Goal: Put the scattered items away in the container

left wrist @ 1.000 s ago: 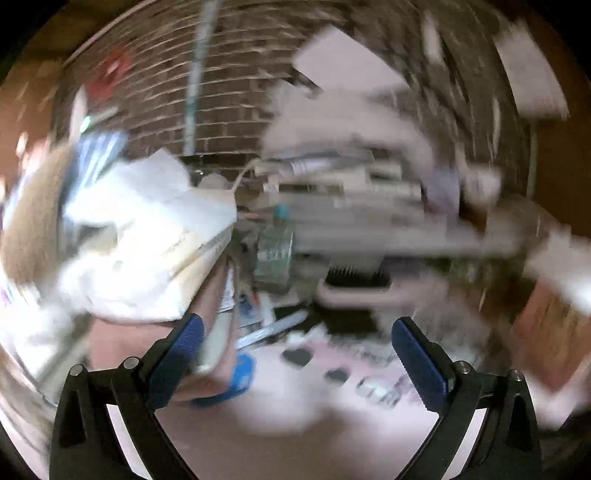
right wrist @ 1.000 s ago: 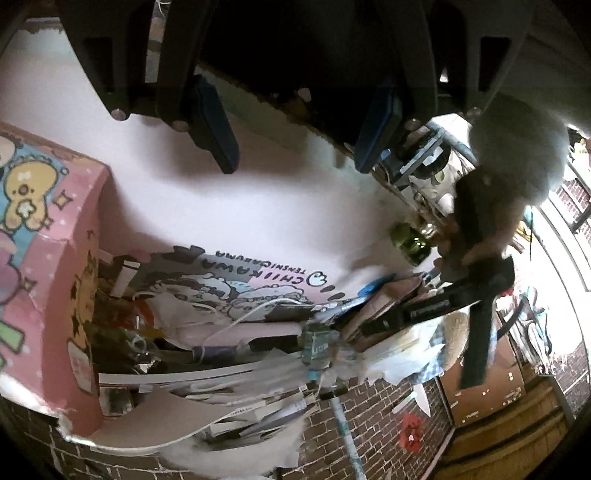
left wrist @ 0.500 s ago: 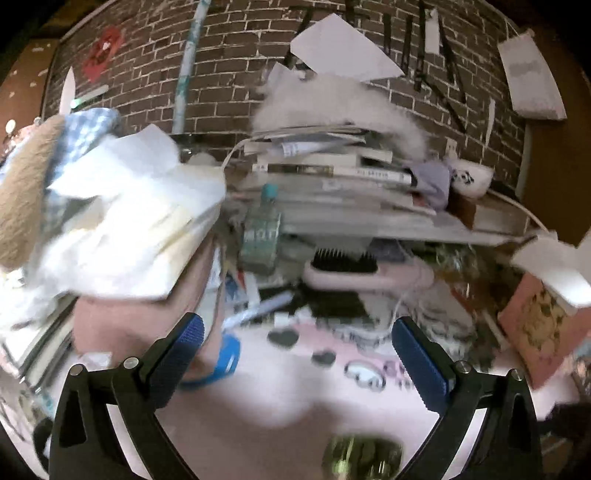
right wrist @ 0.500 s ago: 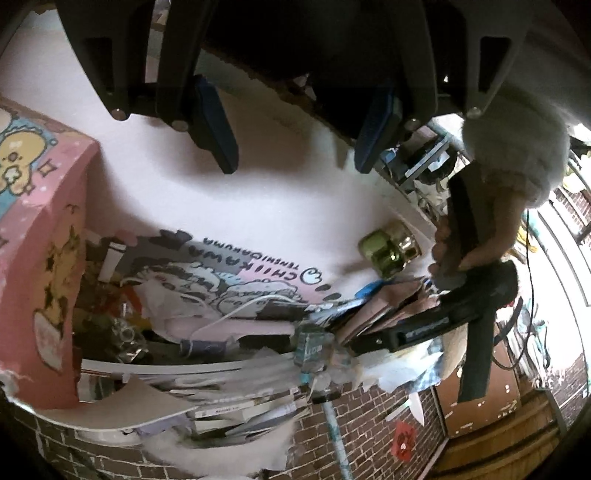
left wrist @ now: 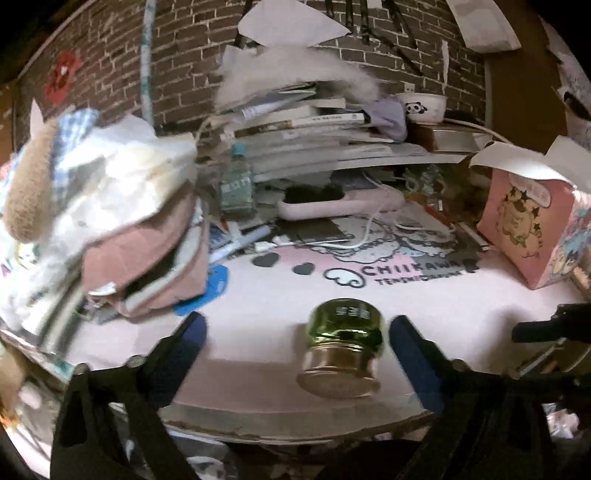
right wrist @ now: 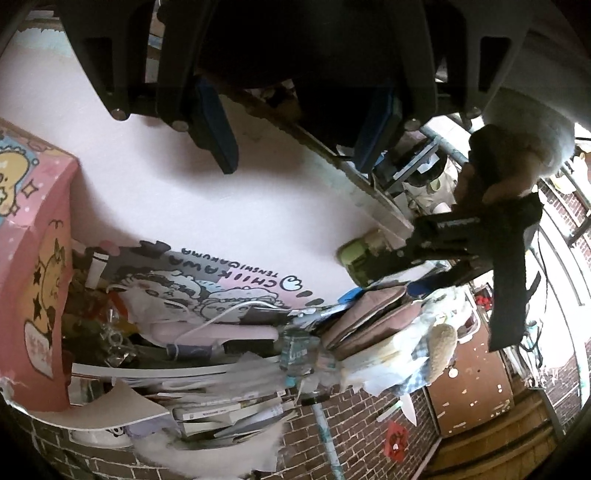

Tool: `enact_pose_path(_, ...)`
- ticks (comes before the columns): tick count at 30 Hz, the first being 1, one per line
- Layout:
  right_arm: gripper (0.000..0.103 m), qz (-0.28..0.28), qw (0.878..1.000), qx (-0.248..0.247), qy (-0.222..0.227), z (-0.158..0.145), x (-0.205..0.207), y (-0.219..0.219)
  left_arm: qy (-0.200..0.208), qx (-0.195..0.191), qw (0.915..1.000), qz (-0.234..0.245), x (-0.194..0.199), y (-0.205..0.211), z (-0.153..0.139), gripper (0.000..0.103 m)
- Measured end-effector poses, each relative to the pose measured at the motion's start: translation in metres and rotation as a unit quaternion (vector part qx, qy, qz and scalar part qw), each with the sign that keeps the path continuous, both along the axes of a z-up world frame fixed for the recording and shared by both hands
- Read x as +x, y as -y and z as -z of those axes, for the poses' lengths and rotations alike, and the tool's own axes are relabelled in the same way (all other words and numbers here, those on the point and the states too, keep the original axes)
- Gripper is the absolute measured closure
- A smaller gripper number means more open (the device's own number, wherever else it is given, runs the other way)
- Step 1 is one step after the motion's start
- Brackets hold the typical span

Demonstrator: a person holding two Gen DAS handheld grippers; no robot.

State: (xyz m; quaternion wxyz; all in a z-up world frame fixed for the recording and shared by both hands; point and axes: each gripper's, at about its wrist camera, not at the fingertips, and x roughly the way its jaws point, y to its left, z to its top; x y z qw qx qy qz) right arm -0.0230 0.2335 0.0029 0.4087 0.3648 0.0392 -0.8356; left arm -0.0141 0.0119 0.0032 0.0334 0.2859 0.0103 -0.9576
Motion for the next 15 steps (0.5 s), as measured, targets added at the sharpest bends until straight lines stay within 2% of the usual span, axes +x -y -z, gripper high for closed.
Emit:
enact_pose_path(3,0.041,0.000,1.000,0.000,0.000,0.000,0.000,-0.001,0.007,0.024,0.9996,0.017,-0.005,-0.002,0.003,0.036)
enact_pose_path(5,0.041,0.000,1.000,-0.001,0.001,0.000,0.000,-0.001,0.013,0.019,0.9994,0.025,-0.007,-0.006,0.005,0.044)
enact_pose_path(10,0.041,0.000,1.000,-0.001,0.001,0.000,0.000,-0.001,0.042,0.019,0.9985,0.031,-0.011,-0.010,0.017,0.047)
enact_pose_path(12,0.041,0.000,1.000,-0.001,0.000,0.000,0.000,-0.001,0.044,0.032,0.9979,0.036,-0.010,-0.010,0.020,0.054)
enact_pose_path(15,0.041,0.001,1.000,-0.002,0.001,0.000,-0.001,-0.001,0.043,0.020,0.9982,0.038,-0.009,-0.013,0.021,0.061)
